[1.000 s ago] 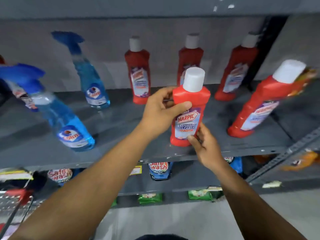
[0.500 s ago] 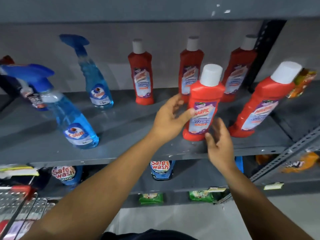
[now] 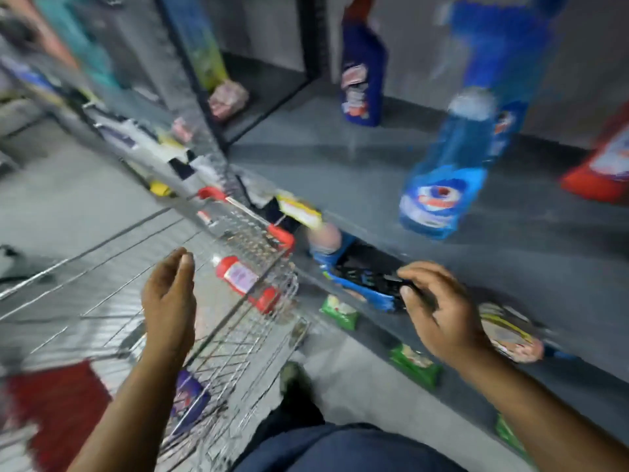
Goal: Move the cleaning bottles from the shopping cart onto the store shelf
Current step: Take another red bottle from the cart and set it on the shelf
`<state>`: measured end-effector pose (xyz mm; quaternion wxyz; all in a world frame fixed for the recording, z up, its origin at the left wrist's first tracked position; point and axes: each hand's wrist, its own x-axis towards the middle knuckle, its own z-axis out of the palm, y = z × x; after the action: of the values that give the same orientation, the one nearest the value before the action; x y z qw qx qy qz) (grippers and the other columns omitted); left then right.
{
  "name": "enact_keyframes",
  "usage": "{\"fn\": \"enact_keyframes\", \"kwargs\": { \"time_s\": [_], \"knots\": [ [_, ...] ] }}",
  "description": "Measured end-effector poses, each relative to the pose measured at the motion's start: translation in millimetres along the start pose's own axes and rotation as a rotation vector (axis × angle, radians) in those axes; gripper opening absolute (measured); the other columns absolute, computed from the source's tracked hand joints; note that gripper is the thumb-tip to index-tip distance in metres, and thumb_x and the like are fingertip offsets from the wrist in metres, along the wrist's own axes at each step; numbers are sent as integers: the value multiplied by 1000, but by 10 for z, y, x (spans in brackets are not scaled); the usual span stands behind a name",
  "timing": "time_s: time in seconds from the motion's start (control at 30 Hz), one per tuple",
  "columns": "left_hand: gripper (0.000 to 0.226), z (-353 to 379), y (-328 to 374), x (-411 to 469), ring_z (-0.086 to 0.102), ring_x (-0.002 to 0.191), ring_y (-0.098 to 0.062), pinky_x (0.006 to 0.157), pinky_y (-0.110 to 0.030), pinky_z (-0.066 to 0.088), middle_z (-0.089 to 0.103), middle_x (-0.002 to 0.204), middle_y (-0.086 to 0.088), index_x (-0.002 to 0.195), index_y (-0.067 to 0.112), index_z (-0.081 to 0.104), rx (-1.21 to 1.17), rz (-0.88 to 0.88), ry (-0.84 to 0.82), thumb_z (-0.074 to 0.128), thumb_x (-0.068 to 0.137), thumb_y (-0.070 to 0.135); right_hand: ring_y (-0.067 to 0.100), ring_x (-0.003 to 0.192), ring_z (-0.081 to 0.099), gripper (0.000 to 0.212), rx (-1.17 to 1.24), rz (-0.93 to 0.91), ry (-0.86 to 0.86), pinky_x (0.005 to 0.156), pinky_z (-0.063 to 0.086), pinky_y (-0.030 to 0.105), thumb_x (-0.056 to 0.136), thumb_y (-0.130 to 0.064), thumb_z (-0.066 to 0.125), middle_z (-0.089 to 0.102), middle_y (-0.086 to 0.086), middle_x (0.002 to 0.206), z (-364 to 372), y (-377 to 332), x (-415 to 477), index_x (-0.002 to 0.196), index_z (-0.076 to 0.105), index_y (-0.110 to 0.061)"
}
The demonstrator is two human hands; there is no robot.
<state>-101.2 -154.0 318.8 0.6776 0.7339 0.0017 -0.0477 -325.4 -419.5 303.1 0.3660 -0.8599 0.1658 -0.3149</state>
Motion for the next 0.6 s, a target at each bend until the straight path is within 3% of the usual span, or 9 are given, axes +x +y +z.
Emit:
{"fn": "enact_keyframes", "kwargs": {
  "time_s": [0.07, 0.13, 0.23, 0.3, 0.37, 0.43, 0.47, 0.53, 0.6],
  "knots": [
    [19, -377, -122, 362, 57, 85, -14, 78, -28, 42, 61, 100, -4, 107, 14, 62, -75, -184, 102, 53, 94, 22, 4, 95, 57, 15, 54, -104, -111, 91, 42, 12, 84, -8, 61, 61, -5, 98, 530, -278, 419, 96, 70, -5],
    [11, -557, -273, 599, 48, 65, -12, 61, -24, 34, 53, 80, 1, 86, 19, 58, -130, -344, 80, 51, 93, 21, 0, 89, 55, 15, 94, -196, -225, 88, 42, 11, 83, -10, 62, 62, -8, 93, 1013, -520, 736, 96, 70, -9],
    [14, -822, -696, 939, 50, 67, -14, 63, -26, 36, 52, 78, 1, 80, 20, 57, -144, -556, 84, 50, 93, 20, 12, 86, 62, 23, 97, -159, -510, 85, 48, 23, 80, -11, 65, 69, 4, 93, 2049, -736, 1172, 103, 68, -15],
    [9, -857, -1001, 1114, 50, 68, -13, 61, -27, 35, 53, 84, -1, 89, 19, 60, -130, -644, 67, 51, 92, 18, 24, 98, 65, 32, -62, -12, -770, 88, 50, 33, 83, -16, 65, 70, 10, 108, 2680, -731, 1396, 115, 64, -17],
    [27, -822, -1302, 1288, 50, 74, -10, 65, -28, 39, 53, 101, -3, 117, 12, 57, -83, -696, 9, 51, 92, 21, 31, 106, 63, 37, -292, 117, -1057, 90, 50, 36, 85, -20, 64, 67, 15, 119, 3260, -546, 1513, 121, 59, -12],
    [40, -719, -1561, 1517, 51, 75, -13, 64, -29, 41, 51, 106, -6, 127, 8, 50, -47, -731, -48, 54, 90, 24, 33, 108, 63, 37, -477, 202, -1288, 92, 51, 39, 86, -23, 64, 66, 19, 121, 3738, -303, 1519, 118, 60, -6],
    [38, -640, -1663, 1607, 51, 76, -18, 63, -30, 40, 51, 101, -8, 121, 8, 55, -29, -737, -63, 57, 87, 25, 33, 108, 64, 37, -533, 249, -1365, 92, 51, 41, 85, -24, 65, 66, 20, 121, 3869, -180, 1478, 117, 62, -4],
    [16, -469, -1895, 1837, 47, 78, -22, 62, -33, 39, 51, 85, -9, 90, 14, 61, -34, -756, -72, 60, 77, 23, 32, 108, 64, 38, -609, 329, -1488, 94, 52, 41, 84, -25, 66, 67, 19, 120, 4110, 92, 1379, 116, 64, -3],
    [10, -300, -2114, 2040, 53, 65, -15, 56, -28, 50, 59, 66, -1, 82, 12, 57, -123, -813, -54, 62, 73, 16, 30, 107, 65, 41, -680, 378, -1554, 93, 53, 37, 82, -26, 67, 68, 18, 119, 4302, 305, 1311, 116, 64, -4]
  ]
}}
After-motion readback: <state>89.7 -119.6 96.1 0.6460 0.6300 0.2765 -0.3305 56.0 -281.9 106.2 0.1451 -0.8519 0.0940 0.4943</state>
